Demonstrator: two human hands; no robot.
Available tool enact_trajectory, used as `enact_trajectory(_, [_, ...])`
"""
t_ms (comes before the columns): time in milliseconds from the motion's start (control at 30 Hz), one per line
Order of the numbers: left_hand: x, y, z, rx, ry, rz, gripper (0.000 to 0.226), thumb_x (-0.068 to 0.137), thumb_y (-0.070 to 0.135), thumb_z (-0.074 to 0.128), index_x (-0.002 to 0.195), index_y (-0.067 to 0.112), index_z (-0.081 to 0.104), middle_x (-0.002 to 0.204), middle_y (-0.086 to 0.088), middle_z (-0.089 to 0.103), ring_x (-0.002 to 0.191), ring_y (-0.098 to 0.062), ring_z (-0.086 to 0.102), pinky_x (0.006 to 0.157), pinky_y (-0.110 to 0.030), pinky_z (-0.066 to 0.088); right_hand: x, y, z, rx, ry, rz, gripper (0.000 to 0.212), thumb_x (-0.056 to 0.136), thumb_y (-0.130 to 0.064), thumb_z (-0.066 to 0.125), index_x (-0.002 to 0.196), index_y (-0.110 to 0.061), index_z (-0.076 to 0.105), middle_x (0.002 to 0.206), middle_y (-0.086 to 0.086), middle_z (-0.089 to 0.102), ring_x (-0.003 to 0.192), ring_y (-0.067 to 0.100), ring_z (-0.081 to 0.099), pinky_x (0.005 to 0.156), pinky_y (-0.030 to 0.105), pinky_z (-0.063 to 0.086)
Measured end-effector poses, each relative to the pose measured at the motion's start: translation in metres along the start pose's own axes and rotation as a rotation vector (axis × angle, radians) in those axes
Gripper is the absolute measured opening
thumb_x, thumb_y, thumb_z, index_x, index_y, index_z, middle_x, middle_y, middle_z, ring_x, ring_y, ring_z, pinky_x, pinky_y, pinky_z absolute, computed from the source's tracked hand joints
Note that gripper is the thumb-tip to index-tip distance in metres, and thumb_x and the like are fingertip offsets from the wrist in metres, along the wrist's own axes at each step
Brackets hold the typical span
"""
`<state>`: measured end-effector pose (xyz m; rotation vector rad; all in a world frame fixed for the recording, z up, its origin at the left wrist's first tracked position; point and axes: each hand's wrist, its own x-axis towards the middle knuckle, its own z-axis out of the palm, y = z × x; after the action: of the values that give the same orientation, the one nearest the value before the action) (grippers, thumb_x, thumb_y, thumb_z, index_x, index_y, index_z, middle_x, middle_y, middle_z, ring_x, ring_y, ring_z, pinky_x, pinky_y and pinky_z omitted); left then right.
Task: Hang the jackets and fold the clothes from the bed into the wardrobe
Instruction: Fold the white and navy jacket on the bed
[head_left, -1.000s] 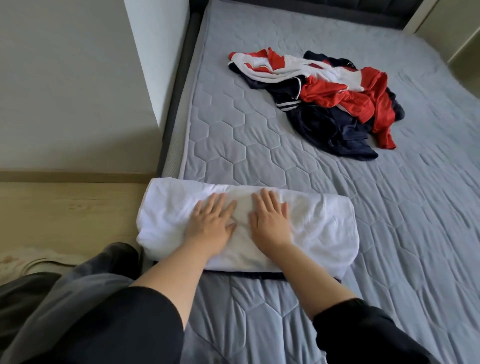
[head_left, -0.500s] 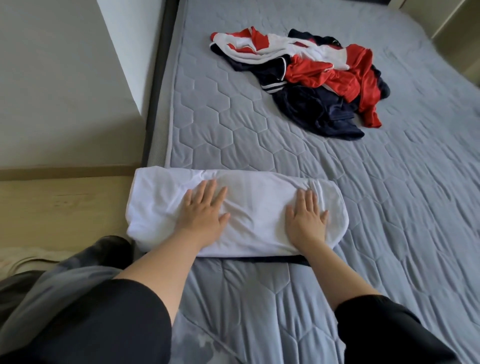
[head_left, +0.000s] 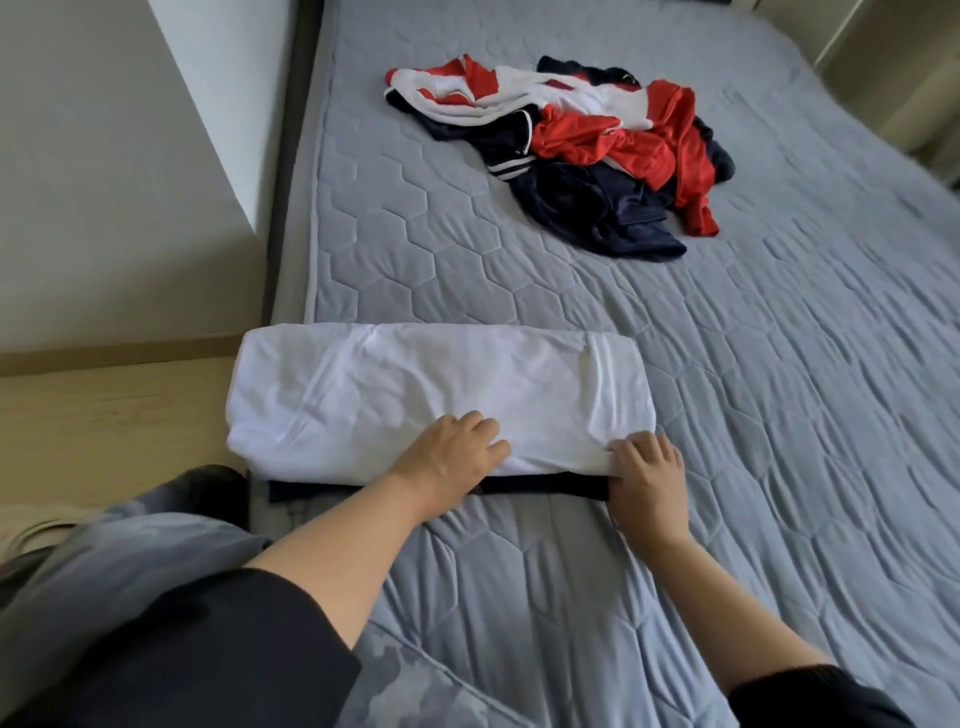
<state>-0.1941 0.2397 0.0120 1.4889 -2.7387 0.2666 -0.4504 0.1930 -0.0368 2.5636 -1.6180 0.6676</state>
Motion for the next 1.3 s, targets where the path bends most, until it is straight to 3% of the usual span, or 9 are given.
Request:
enact_trajectory(133, [-0.004, -0.004, 0.012, -0.099, -0.184, -0.043, 0.050, 0.057, -0.008, 0.051, 0.102, 0.014, 0.058, 0.098, -0.006, 0.055, 0.089, -0.023, 0.055, 0.059, -0.030, 0.044, 0.000, 0.007, -0.003, -0.101, 0.025, -0.089, 0.008, 0.061, -0.003, 0.058, 0.068, -0.007, 0.062, 0.072, 0.009, 0.052, 0.070, 0.029, 0.047, 0.067, 0.034, 0.031])
enact_trajectory(233, [-0.008, -0.006, 0.021, -0.192, -0.373, -0.081, 0.044, 0.084, 0.010, 0.051, 0.127, 0.015, 0.043, 0.121, -0.007, 0.041, 0.113, -0.024, 0.041, 0.084, -0.035, 0.044, -0.005, 0.011, -0.001, -0.119, -0.108, -0.004, 0.025, 0.050, 0.005, 0.071, 0.072, -0.005, 0.066, 0.074, 0.011, 0.059, 0.070, 0.034, 0.058, 0.069, 0.038, 0.041])
enact_trajectory(333, [-0.010, -0.008, 0.020, -0.411, -0.172, -0.193, 0.035, 0.092, 0.038, 0.051, 0.118, 0.016, 0.057, 0.112, -0.005, 0.049, 0.107, -0.023, 0.047, 0.084, -0.035, 0.043, -0.006, 0.003, -0.007, -0.014, -0.097, 0.101, 0.020, 0.057, 0.000, 0.056, 0.072, -0.001, 0.069, 0.073, 0.011, 0.065, 0.067, 0.035, 0.062, 0.069, 0.040, 0.045])
enact_trajectory(433, [-0.005, -0.018, 0.024, -0.524, 0.109, -0.384, 0.035, 0.094, 0.031, 0.051, 0.122, 0.013, 0.063, 0.122, -0.008, 0.055, 0.113, -0.028, 0.050, 0.093, -0.036, 0.041, 0.006, -0.020, -0.016, 0.112, 0.032, 0.201, 0.037, 0.069, -0.012, 0.036, 0.078, -0.001, 0.070, 0.078, 0.010, 0.068, 0.071, 0.033, 0.061, 0.075, 0.035, 0.036])
enact_trajectory(600, [-0.024, -0.056, 0.046, -0.380, -0.248, -0.706, 0.055, 0.101, 0.039, 0.026, 0.152, 0.028, 0.011, 0.160, 0.000, -0.001, 0.147, -0.019, -0.005, 0.117, -0.043, 0.009, 0.057, -0.088, 0.004, 0.327, -0.111, 0.157, 0.032, 0.092, -0.010, 0.048, 0.120, -0.001, 0.061, 0.132, 0.019, 0.053, 0.121, 0.038, 0.047, 0.102, 0.041, 0.036])
enact_trajectory(900, [-0.069, -0.093, 0.056, -0.364, -0.212, -1.130, 0.068, 0.097, 0.052, 0.031, 0.151, 0.034, -0.006, 0.159, 0.000, -0.016, 0.146, -0.022, -0.013, 0.117, -0.046, -0.001, 0.117, -0.205, 0.072, 0.781, -0.276, 0.208, 0.054, 0.097, -0.021, 0.048, 0.146, -0.008, 0.030, 0.157, 0.005, 0.021, 0.145, 0.016, 0.018, 0.111, 0.017, 0.012])
enact_trajectory(1100, [-0.081, -0.127, 0.034, -0.830, -0.018, -1.516, 0.092, 0.084, 0.051, 0.062, 0.153, 0.020, 0.008, 0.153, -0.010, 0.025, 0.136, -0.031, 0.031, 0.105, -0.042, 0.034, 0.105, -0.198, 0.091, 0.877, -0.261, 0.302, 0.066, 0.084, -0.028, 0.050, 0.144, -0.004, 0.036, 0.153, 0.005, 0.030, 0.141, 0.016, 0.028, 0.115, 0.022, 0.018])
enact_trajectory(1233, [-0.083, -0.153, 0.029, -0.938, 0.026, -1.602, 0.070, 0.079, 0.045, 0.070, 0.131, 0.007, 0.043, 0.128, -0.010, 0.054, 0.099, -0.025, 0.054, 0.071, -0.030, 0.039, 0.109, -0.193, 0.099, 0.954, -0.242, 0.400, 0.065, 0.081, -0.028, 0.048, 0.143, -0.010, 0.040, 0.146, 0.003, 0.042, 0.134, 0.015, 0.038, 0.110, 0.020, 0.025])
enact_trajectory(1300, [-0.084, -0.162, 0.029, -1.032, -0.064, -1.586, 0.072, 0.076, 0.051, 0.071, 0.127, 0.006, 0.049, 0.120, -0.008, 0.057, 0.097, -0.024, 0.056, 0.072, -0.029, 0.041, 0.111, -0.190, 0.103, 0.982, -0.237, 0.443, 0.056, 0.088, -0.019, 0.051, 0.142, -0.011, 0.042, 0.142, 0.003, 0.047, 0.132, 0.016, 0.042, 0.109, 0.023, 0.028])
